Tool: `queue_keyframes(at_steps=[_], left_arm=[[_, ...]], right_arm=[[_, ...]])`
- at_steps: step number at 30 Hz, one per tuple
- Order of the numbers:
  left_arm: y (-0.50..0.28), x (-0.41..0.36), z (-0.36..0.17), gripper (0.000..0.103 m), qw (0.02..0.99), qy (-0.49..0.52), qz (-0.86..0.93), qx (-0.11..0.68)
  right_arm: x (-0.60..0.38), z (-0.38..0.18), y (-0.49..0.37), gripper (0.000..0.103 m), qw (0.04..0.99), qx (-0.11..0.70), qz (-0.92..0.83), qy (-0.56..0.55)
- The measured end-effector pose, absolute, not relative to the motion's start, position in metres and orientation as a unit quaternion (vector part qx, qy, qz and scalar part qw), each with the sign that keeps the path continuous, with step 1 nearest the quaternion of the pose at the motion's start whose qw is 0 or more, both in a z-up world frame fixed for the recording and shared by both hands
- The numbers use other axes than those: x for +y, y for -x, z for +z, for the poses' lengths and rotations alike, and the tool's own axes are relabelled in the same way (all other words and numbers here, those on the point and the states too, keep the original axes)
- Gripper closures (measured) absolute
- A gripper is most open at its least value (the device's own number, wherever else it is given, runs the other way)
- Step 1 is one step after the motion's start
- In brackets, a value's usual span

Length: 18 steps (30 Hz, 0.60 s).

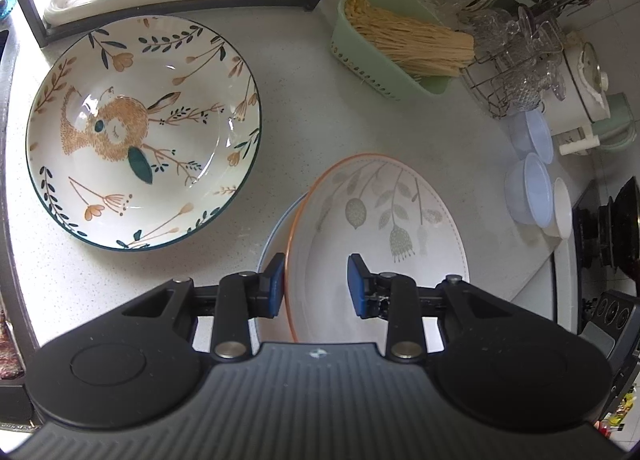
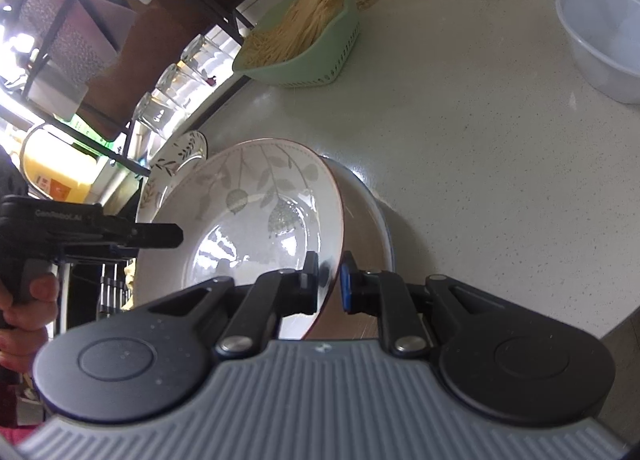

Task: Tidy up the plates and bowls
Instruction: 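Lift the leaf-pattern plate with both grippers over the rose-pattern plate, then lower the leaf-pattern plate onto the rose-pattern plate with both grippers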

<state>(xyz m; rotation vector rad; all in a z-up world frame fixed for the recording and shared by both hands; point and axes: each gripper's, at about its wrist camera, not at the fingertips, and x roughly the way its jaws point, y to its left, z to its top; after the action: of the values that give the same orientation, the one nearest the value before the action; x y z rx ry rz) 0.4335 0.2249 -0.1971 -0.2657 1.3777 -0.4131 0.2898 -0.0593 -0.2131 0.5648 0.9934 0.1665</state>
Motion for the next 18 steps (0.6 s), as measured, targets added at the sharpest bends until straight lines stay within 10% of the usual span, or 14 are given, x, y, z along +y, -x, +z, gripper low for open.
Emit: queue_keyframes(at_steps=[18], left_arm=[[-0.427, 0.213, -0.200, 0.067, 0.752, 0.079, -0.160, 0.634]], right_arm=[[-0.056, -0.217, -0.300, 0.087, 0.848, 0.470, 0.098, -0.226]])
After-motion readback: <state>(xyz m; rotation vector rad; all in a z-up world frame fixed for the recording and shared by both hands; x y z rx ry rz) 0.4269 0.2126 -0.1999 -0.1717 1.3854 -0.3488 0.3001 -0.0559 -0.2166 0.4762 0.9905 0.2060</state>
